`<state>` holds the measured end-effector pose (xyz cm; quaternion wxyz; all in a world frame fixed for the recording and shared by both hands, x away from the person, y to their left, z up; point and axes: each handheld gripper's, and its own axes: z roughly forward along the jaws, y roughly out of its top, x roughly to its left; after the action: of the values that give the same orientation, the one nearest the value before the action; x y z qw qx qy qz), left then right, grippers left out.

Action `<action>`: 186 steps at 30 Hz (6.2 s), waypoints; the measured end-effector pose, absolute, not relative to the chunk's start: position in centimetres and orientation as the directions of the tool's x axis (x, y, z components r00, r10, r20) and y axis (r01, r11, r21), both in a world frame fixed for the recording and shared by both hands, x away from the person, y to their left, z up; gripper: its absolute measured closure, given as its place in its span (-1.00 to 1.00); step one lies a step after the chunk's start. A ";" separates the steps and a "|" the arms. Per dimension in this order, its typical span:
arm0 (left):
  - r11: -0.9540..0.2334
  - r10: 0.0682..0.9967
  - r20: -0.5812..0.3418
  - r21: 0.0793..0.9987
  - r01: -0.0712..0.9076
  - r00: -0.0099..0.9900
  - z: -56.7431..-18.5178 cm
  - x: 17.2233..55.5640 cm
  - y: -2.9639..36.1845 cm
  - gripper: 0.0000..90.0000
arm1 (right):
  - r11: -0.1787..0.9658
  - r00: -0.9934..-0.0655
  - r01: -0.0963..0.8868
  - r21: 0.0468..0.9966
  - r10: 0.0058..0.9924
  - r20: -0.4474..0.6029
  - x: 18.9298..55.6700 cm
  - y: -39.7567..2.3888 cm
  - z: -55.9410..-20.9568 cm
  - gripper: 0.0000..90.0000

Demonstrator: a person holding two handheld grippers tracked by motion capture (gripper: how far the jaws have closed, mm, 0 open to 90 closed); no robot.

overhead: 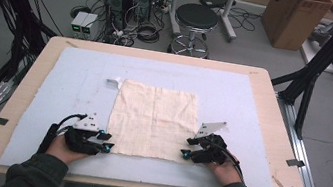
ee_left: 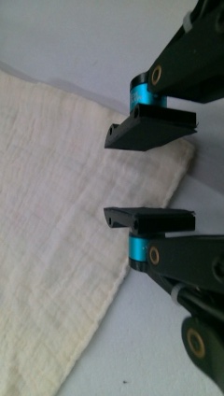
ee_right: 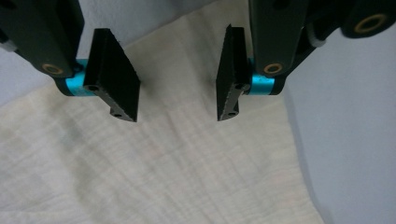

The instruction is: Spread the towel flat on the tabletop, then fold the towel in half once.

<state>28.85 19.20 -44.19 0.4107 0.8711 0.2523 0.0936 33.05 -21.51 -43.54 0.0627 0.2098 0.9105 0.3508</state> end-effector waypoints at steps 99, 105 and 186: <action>-0.343 0.647 -0.079 0.859 0.381 0.759 -42.0 27.1 21.4 -0.20 | 0.471 -0.852 0.376 0.798 0.514 0.098 32.4 -22.3 -41.9 -0.33; -0.338 0.648 -0.081 0.860 0.382 0.757 -42.0 27.2 21.3 -0.22 | 0.462 -0.848 0.386 0.798 0.519 0.109 32.3 -22.4 -41.9 -0.35; -0.173 0.832 -0.168 0.827 0.534 0.530 -41.7 44.8 19.7 0.10 | 0.428 -0.713 0.574 0.698 0.681 0.167 48.6 -22.2 -40.8 -0.22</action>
<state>44.84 19.66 -41.70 0.4527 0.7482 0.4564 0.1640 48.61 -22.16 -40.82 0.0702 0.3725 0.8422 0.3835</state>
